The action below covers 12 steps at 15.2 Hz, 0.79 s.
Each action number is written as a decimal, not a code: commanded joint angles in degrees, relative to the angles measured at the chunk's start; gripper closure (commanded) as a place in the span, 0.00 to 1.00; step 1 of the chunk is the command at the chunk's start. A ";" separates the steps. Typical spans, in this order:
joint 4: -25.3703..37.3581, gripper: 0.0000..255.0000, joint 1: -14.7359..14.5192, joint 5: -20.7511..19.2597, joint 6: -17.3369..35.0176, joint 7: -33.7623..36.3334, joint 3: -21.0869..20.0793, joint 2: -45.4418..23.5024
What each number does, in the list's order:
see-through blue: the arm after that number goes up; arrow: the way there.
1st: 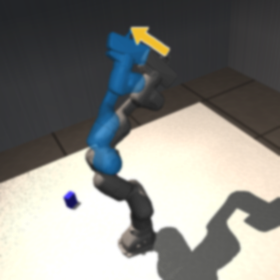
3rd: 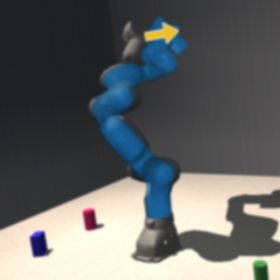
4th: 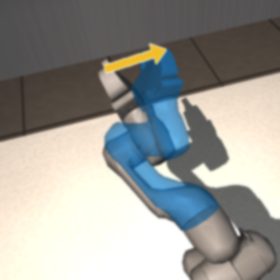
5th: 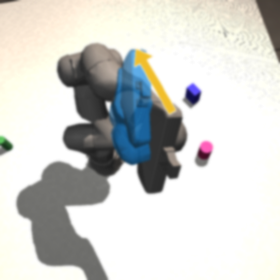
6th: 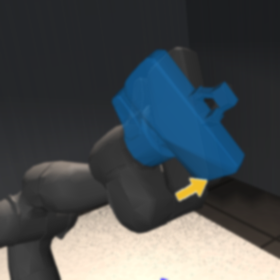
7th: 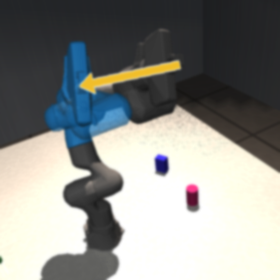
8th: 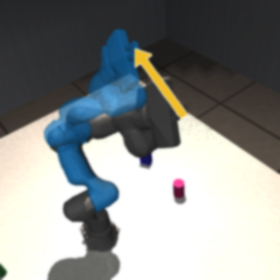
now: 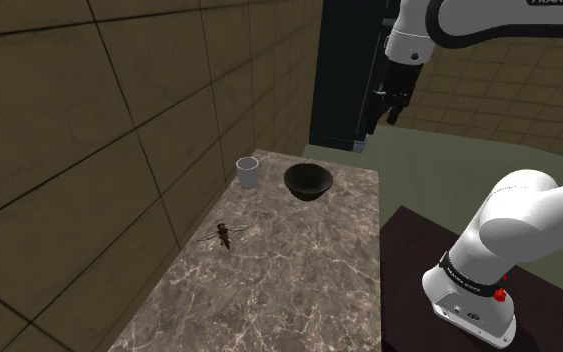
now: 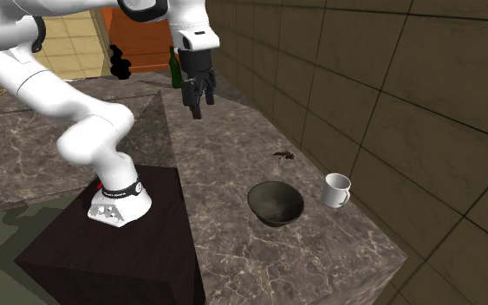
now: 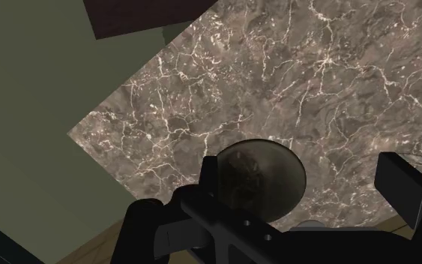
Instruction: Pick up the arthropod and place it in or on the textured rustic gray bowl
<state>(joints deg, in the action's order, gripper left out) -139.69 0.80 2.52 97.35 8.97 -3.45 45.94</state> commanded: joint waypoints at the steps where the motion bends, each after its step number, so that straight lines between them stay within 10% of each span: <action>1: 0.00 0.00 0.00 0.00 0.00 0.00 0.00 0.00; 12: -2.93 0.00 -2.36 3.56 17.64 12.78 -12.55 -13.66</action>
<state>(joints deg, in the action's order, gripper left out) -142.73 -1.32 5.84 113.22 20.16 -14.56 33.97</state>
